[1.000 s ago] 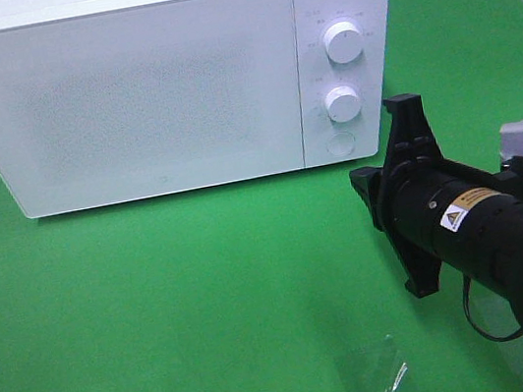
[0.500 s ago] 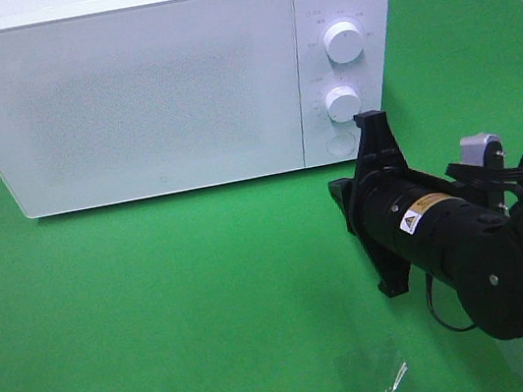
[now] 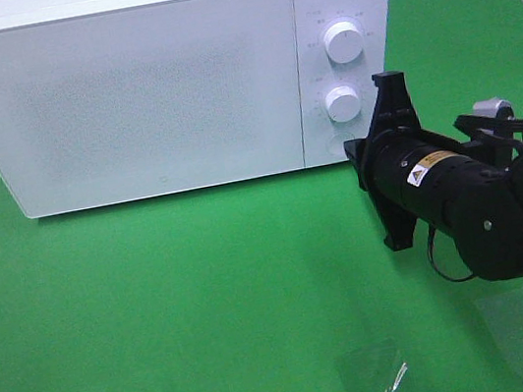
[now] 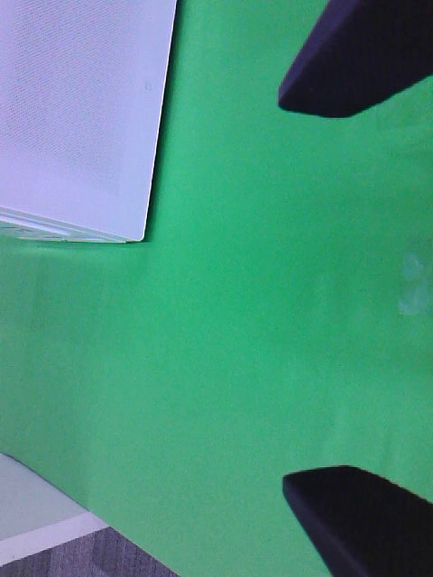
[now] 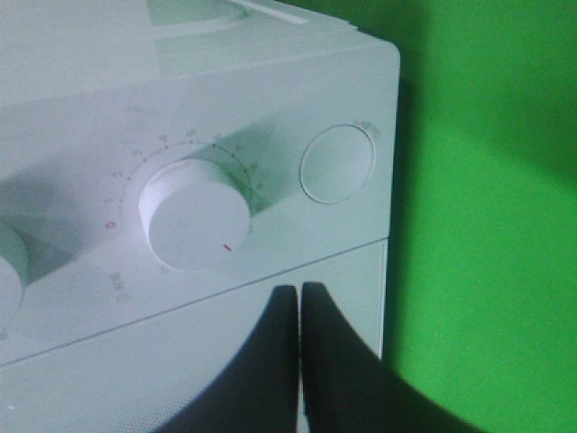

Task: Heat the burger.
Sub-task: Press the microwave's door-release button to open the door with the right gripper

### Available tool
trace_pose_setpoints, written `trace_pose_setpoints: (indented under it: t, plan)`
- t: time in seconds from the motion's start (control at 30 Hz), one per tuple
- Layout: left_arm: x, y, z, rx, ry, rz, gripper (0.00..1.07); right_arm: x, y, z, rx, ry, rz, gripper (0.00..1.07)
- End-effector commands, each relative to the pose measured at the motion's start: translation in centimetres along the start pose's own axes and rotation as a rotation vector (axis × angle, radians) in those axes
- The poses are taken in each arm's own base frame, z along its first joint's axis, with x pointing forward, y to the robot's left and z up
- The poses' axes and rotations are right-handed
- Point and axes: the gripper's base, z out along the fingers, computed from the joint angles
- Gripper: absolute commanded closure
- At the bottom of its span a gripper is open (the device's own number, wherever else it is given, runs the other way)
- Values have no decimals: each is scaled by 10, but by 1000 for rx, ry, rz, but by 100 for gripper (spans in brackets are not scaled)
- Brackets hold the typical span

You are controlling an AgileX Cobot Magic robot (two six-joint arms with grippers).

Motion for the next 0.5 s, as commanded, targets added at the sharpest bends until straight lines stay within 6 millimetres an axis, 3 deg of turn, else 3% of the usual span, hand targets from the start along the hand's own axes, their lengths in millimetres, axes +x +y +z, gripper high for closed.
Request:
trace_pose_setpoints:
  t: [0.03, 0.5]
  plan:
    - [0, -1, -2, 5, -32, -3, 6, -4, 0, 8, 6, 5, -22, 107]
    - [0, -1, -2, 5, -32, -3, 6, 4, -14, 30, 36, 20, -18, 107]
